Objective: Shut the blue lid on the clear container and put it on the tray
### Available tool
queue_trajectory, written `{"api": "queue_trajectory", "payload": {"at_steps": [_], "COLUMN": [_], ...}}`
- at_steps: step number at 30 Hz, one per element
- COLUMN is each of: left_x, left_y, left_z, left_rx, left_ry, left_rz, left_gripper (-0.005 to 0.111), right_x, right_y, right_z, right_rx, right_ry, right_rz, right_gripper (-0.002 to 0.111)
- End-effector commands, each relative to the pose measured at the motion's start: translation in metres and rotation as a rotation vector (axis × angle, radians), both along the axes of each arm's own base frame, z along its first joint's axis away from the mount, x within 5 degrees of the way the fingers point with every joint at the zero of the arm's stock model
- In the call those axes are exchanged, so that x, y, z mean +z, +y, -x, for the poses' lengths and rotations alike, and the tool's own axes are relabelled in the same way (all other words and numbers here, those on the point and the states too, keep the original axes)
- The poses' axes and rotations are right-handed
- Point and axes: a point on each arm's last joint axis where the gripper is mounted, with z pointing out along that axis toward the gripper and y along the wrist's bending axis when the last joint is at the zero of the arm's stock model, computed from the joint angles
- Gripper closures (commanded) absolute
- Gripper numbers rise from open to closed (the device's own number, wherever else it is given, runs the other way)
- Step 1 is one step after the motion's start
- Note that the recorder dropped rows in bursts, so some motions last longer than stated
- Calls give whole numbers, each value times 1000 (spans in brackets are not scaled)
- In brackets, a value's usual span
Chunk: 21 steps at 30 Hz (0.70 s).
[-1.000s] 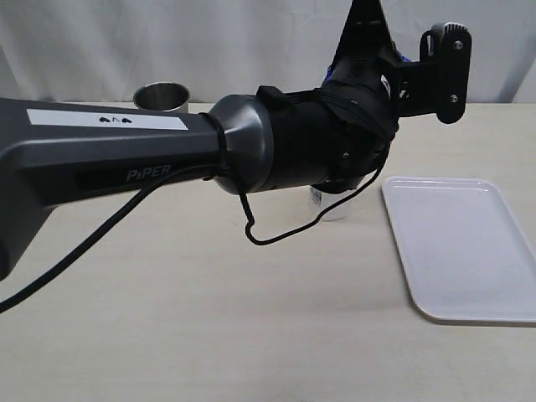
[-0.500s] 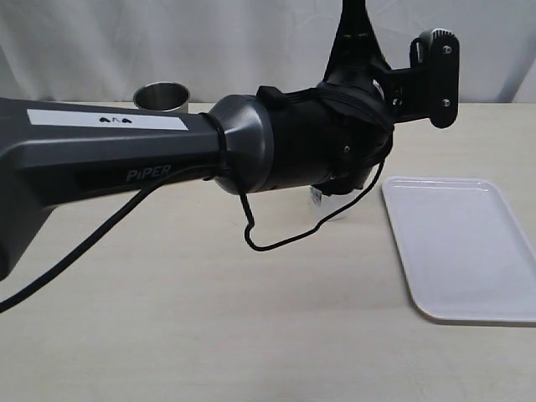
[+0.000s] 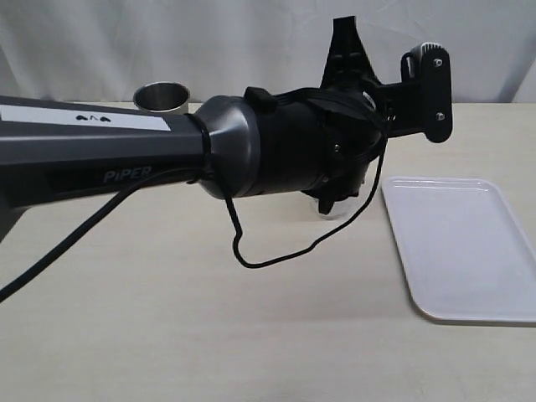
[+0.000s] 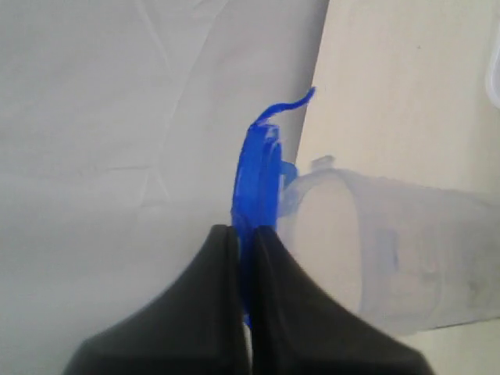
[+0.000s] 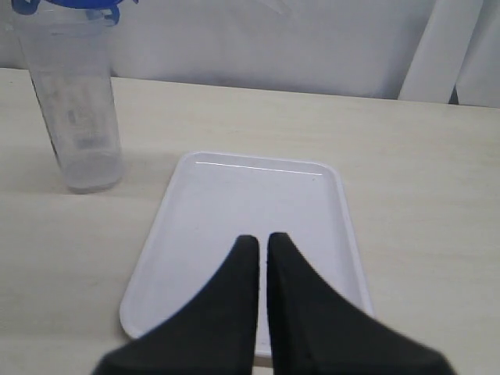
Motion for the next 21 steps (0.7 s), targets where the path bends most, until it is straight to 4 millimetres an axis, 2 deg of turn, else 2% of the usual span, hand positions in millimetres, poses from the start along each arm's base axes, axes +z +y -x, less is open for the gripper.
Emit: {"api": "queue_trajectory", "payload": {"at_steps": [1,11,21], "left_x": [-4,-6,-13], "left_y": [-1,-1,0], "left_z": [6,7,11], "left_rx": [-25,-26,-27], "left_ry": [10,50,127], "left_rz": [18,47,6], "left_gripper": [107,107,107], "right_x": [0,0,0], "right_y": [-1,-1,-1], "right_z": [0,0,0], "right_rx": [-7,-7,-7], "right_ry": [-5,-5,-5], "right_rz": [6,6,6], "right_gripper": [104,104,104]}}
